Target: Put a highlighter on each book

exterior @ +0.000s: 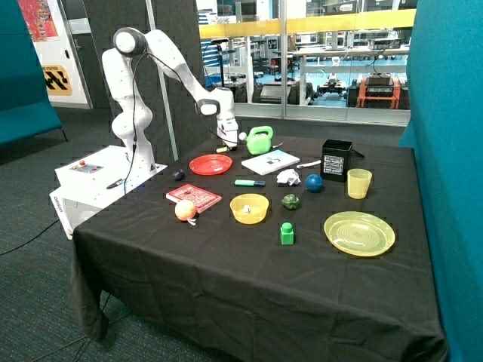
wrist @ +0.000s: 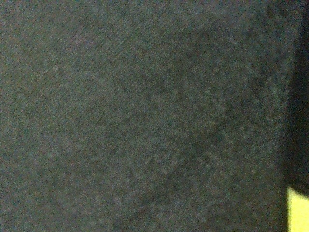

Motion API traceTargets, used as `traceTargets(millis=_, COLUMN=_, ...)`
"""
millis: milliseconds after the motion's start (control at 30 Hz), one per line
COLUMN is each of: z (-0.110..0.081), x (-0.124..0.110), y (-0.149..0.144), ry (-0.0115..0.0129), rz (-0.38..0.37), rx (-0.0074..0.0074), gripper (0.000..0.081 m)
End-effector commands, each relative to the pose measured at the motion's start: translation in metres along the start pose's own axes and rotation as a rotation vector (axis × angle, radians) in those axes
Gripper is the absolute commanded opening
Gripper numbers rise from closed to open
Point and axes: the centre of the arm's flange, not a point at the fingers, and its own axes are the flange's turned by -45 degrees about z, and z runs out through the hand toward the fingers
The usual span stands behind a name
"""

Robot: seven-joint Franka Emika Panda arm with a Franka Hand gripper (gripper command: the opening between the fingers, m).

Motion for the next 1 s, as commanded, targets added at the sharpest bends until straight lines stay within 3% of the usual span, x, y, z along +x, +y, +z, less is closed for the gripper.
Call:
traceTargets(millis=0, z=-0.018, x=0.002, y=-0.004, ry=0.0028, rz=-0.023, rx=0.0044, gripper=0.0000)
traceTargets(millis=967, z=-0.146, x=0.025, y=0.014, ry=0.0030, rz=-0.128, rx=0.0042, gripper=0.0000)
